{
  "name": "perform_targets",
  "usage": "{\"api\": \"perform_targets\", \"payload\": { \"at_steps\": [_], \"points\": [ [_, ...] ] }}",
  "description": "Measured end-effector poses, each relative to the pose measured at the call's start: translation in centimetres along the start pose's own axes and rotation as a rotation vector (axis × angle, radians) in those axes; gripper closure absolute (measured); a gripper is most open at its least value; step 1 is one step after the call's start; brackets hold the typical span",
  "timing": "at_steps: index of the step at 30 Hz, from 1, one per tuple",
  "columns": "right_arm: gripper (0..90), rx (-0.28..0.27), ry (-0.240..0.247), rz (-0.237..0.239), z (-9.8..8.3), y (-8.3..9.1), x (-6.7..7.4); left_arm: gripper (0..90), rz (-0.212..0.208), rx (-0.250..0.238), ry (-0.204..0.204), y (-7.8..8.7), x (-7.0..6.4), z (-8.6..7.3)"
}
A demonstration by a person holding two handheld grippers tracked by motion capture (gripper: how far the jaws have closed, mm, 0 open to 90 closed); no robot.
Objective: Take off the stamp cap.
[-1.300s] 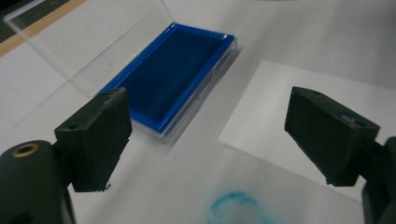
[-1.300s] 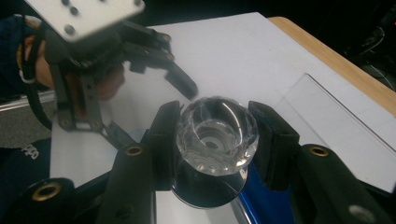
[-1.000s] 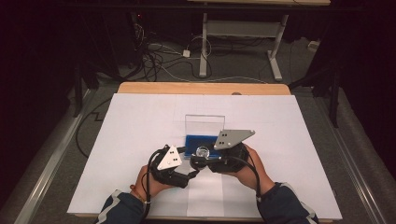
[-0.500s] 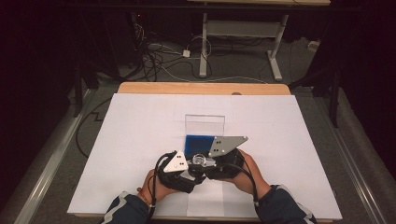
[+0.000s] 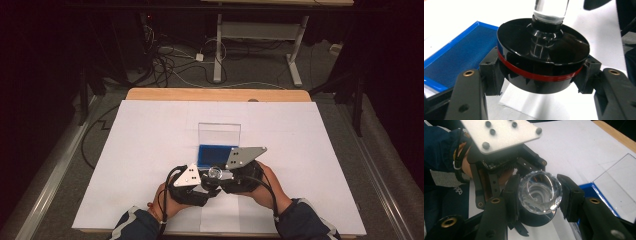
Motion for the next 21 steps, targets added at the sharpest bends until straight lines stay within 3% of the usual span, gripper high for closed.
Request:
{"api": "perform_targets", "payload": {
  "at_steps": [21],
  "points": [
    [57.2,0.019,-0.014,0.035,-0.47,-0.38,0.26,25.2,0.056,0.039,-0.037,-0.49,-0.11,-0.42]
  ]
}}
Point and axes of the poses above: each handheld gripper's, and its own axes: y roughly backward along the jaws, z roughly out of its top, x roughly to its left, the point moved 6 cm from there along -y, roughly forward along the jaws, and after that the axes turned 14 degrees about y, right-handed, at the moved point
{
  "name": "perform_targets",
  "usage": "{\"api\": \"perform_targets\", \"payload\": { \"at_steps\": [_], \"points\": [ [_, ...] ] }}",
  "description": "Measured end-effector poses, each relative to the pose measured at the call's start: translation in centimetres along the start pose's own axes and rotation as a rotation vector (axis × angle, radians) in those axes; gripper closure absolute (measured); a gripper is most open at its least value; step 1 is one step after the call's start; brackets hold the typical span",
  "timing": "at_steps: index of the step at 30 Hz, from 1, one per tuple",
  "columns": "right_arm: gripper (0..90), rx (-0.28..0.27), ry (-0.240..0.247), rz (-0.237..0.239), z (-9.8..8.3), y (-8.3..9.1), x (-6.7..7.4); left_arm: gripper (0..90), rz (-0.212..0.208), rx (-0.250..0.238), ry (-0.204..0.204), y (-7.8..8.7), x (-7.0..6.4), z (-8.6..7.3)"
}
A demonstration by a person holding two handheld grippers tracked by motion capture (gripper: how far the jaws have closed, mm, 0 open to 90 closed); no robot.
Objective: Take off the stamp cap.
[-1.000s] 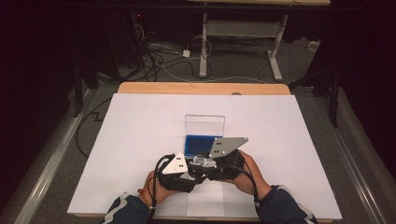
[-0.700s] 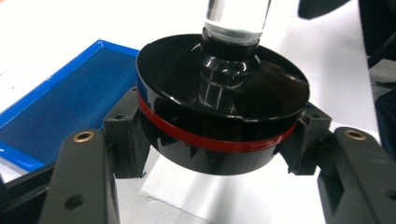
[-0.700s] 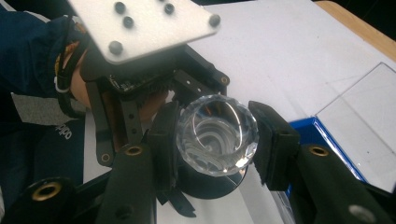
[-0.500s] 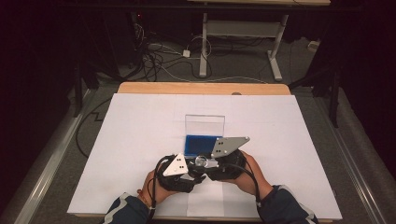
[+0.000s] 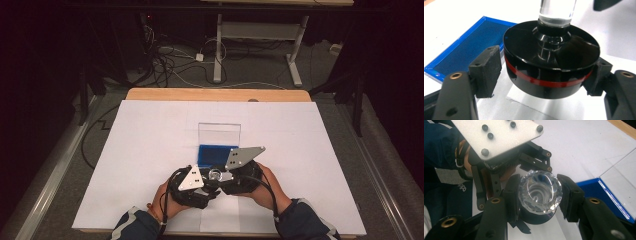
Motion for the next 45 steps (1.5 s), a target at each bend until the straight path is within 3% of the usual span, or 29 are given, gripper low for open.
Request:
{"api": "perform_targets", "payload": {
  "at_steps": [6,12,19,23,28,32,41,45],
  "points": [
    [57.2,0.020,0.004,-0.007,-0.3,-0.1,-0.1,34.7,0.010,0.013,-0.038,0.0,-0.2,-0.1],
    [57.3,0.037,0.004,0.003,-0.4,-0.2,0.1,35.6,0.026,0.051,-0.062,-0.1,-0.3,-0.2],
    [57.3,0.041,-0.001,0.004,-0.4,-0.2,0.2,36.2,0.024,0.080,-0.067,0.0,-0.4,-0.2],
    [57.4,0.029,-0.018,0.007,-0.5,-0.2,0.1,36.3,0.013,0.069,-0.044,0.1,-0.4,-0.2],
    [57.3,0.033,-0.004,-0.022,-0.5,-0.1,0.2,36.5,0.016,0.083,-0.032,0.0,-0.4,-0.2],
    [57.4,0.032,0.001,-0.030,-0.5,-0.1,0.4,36.5,-0.005,0.084,-0.023,0.0,-0.5,-0.2],
    [57.5,0.026,-0.008,-0.032,-0.5,0.3,0.7,36.5,-0.040,0.079,-0.039,0.4,-0.6,-0.1],
    [57.5,0.030,0.010,-0.037,-0.4,0.4,1.0,36.4,-0.045,0.086,-0.057,0.4,-0.7,-0.2]
  ]
}}
Point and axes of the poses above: each handheld gripper's, and its own axes: y roughly backward along the jaws, z roughly out of its top, x roughly to its left, the point moved 6 cm from there along -y, roughly forward along the jaws, and after that the axes turned 14 degrees about y, right-handed, at the moved point
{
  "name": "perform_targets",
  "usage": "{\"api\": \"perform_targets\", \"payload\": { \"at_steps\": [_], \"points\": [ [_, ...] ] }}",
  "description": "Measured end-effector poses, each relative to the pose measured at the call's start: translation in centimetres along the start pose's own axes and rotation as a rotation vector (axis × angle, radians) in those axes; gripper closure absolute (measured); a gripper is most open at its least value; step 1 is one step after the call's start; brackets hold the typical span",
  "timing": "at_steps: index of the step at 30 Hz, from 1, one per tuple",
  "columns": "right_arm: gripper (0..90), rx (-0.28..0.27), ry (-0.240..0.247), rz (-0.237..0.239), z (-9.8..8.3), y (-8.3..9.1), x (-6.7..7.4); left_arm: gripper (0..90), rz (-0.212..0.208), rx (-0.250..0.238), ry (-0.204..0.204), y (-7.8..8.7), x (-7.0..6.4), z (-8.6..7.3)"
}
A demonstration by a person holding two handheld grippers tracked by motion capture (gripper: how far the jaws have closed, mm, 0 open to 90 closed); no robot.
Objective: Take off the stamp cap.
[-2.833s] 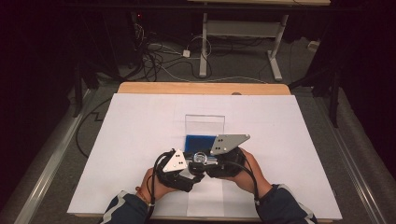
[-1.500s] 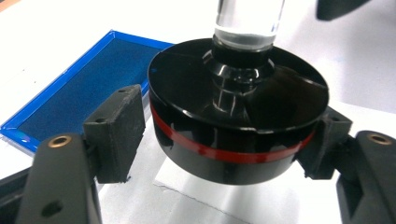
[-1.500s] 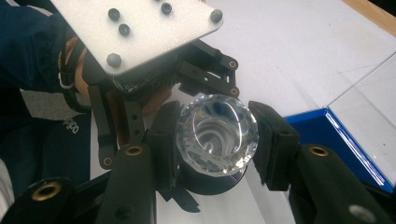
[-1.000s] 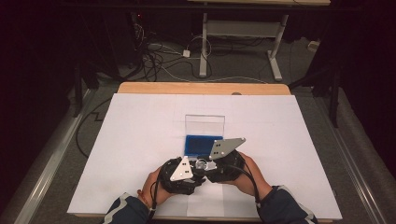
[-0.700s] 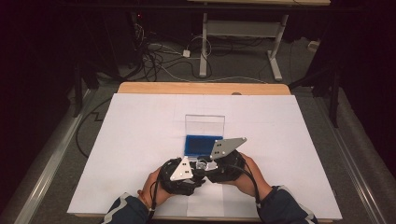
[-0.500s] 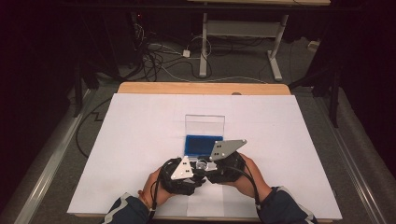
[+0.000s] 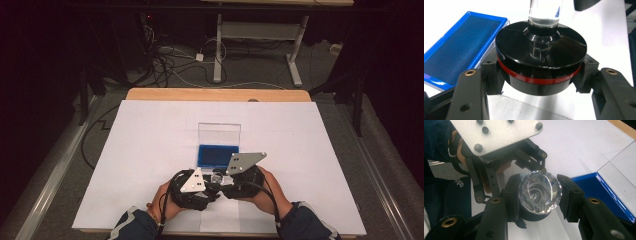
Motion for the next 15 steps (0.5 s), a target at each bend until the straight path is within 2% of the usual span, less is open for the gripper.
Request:
{"api": "perform_targets", "payload": {
  "at_steps": [6,10,11,12,13,15],
  "points": [
    [57.6,0.005,0.023,-0.004,-0.1,0.0,0.2,36.5,0.000,0.010,-0.017,0.0,0.0,-0.1],
    [57.6,0.000,0.023,-0.007,-0.2,0.0,0.3,36.5,-0.008,0.011,-0.010,0.0,0.0,-0.1],
    [57.6,-0.004,0.026,-0.014,-0.2,0.0,0.4,36.5,-0.012,0.021,0.003,0.0,0.1,-0.2],
    [57.6,-0.011,0.035,-0.012,-0.1,0.0,0.5,36.6,-0.018,0.016,0.039,0.0,0.6,-0.3],
    [57.6,-0.010,0.059,-0.029,-0.1,0.2,0.5,36.6,0.001,0.019,0.055,0.1,1.2,-0.7],
    [57.6,-0.056,0.042,-0.022,0.3,1.2,0.4,36.5,0.019,0.012,0.065,0.6,1.9,-1.0]
  ]
}}
Point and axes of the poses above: each handheld gripper's, and its own axes: y roughly backward along the jaws, z roughly out of its top, x roughly to its left, the point moved 6 cm from there along -y, roughly forward along the jaws, and after that the axes turned 14 degrees about y, right-handed, at the moved point
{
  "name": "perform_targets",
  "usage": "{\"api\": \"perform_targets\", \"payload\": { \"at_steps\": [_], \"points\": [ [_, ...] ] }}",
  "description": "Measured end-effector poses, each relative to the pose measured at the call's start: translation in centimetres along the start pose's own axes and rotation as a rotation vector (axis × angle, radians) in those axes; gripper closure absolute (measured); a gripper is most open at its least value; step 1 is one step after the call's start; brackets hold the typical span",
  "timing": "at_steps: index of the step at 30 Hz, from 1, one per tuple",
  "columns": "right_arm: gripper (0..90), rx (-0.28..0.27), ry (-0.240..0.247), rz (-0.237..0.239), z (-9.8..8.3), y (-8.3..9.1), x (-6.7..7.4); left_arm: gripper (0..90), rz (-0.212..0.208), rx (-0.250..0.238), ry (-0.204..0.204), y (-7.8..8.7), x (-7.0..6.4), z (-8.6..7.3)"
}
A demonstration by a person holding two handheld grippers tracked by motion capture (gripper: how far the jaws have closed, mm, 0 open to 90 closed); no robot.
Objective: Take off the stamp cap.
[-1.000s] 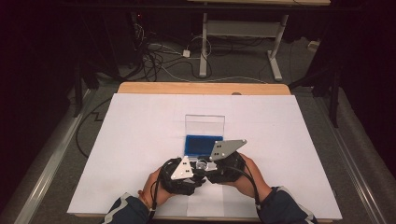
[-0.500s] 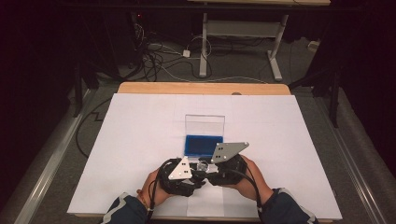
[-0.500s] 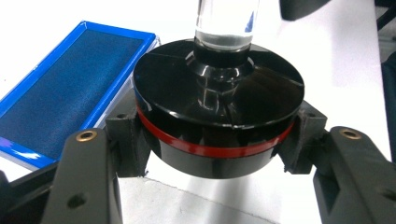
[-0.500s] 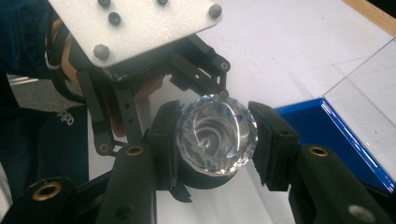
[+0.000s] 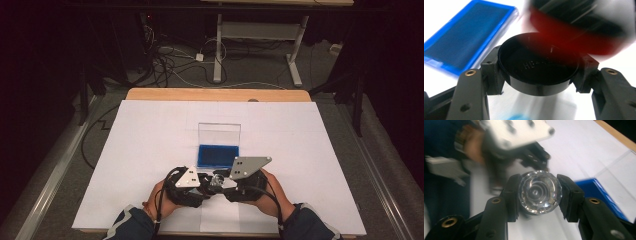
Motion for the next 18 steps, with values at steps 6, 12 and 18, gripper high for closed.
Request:
{"api": "perform_targets", "payload": {
  "at_steps": [6,12,18],
  "points": [
    [57.6,-0.009,-0.022,-0.030,-0.5,0.9,-0.9,36.5,0.006,-0.021,-0.014,0.7,0.1,0.1],
    [57.6,0.001,-0.018,-0.048,-0.9,1.7,-1.1,36.4,0.017,-0.042,-0.007,1.9,0.8,-0.3],
    [57.5,0.010,-0.034,-0.066,-1.4,2.6,-1.5,36.4,0.041,-0.057,-0.002,3.4,1.3,-0.8]
  ]
}}
Point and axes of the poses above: each handheld gripper's, and its own axes: y roughly backward along the jaws, z roughly out of its top, x roughly to its left, the point moved 6 cm from there along -y, roughly forward along the jaws, and after that the axes turned 14 degrees about y, right-handed, at the moved point
